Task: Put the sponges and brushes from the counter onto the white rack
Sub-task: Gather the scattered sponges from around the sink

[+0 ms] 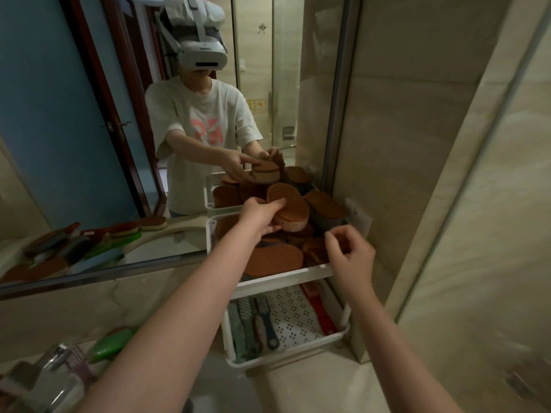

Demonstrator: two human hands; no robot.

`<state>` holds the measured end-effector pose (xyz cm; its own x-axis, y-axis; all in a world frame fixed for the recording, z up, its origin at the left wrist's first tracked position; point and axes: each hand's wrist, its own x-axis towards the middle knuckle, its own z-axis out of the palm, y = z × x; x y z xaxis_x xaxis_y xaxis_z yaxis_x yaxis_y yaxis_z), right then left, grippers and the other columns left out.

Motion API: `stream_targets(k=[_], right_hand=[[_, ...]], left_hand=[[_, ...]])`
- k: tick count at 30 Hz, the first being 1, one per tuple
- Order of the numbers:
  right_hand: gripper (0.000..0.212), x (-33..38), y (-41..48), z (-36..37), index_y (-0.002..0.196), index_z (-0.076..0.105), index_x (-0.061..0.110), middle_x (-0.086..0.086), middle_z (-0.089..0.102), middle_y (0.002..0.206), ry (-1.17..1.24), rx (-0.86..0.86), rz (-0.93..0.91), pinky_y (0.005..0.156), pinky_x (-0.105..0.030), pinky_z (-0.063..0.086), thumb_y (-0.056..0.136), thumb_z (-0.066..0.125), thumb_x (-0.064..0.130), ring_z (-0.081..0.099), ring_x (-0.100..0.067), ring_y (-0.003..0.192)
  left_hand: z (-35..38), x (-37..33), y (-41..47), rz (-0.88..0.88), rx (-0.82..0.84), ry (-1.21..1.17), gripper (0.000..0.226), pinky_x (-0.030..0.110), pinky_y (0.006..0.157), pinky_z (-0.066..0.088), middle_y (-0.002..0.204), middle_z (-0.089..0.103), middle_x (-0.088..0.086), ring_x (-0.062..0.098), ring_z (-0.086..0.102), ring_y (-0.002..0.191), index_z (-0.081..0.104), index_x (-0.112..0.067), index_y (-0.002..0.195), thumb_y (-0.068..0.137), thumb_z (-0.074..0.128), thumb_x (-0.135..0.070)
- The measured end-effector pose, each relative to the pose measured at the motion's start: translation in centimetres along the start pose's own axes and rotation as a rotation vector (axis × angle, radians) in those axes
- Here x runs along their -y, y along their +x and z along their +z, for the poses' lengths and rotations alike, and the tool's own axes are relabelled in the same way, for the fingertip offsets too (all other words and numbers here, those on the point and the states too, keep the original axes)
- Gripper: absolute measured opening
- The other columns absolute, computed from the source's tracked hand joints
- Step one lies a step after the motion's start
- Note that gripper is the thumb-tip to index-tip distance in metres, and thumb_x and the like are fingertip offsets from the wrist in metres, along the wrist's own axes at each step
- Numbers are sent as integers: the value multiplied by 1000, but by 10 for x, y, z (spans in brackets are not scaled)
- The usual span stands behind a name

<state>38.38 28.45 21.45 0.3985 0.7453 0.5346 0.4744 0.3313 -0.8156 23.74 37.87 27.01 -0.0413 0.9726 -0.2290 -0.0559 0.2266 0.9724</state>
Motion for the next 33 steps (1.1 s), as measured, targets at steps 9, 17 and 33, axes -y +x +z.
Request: stream_targets(k=[9, 17, 33], right_hand=[[17, -1, 5, -5, 72, 63, 13, -3, 60, 64, 93, 59, 55, 52, -20, 39, 88, 61, 10, 50, -6, 57], [21, -6, 6, -3, 69, 61, 24, 8, 58, 62, 49, 46, 24, 54, -22, 40, 87, 61, 14, 52, -4, 58], [8, 8, -52, -8, 89, 64, 7, -1, 61, 84, -7, -122, -171, 67, -14, 41, 83, 59, 7, 53, -7, 75]], left_hand=[[20, 8, 20, 108, -61, 308, 44, 24, 53, 52, 112, 63, 13, 23, 64, 84, 55, -8, 113, 81, 70, -34], [23, 10, 13, 269, -181, 866, 48, 32, 73, 42, 109, 66, 10, 30, 60, 104, 65, -11, 105, 84, 57, -53], [-33, 66, -117, 656, -205, 423, 17, 8, 55, 34, 63, 51, -14, -1, 48, 57, 60, -16, 74, 87, 62, -26]])
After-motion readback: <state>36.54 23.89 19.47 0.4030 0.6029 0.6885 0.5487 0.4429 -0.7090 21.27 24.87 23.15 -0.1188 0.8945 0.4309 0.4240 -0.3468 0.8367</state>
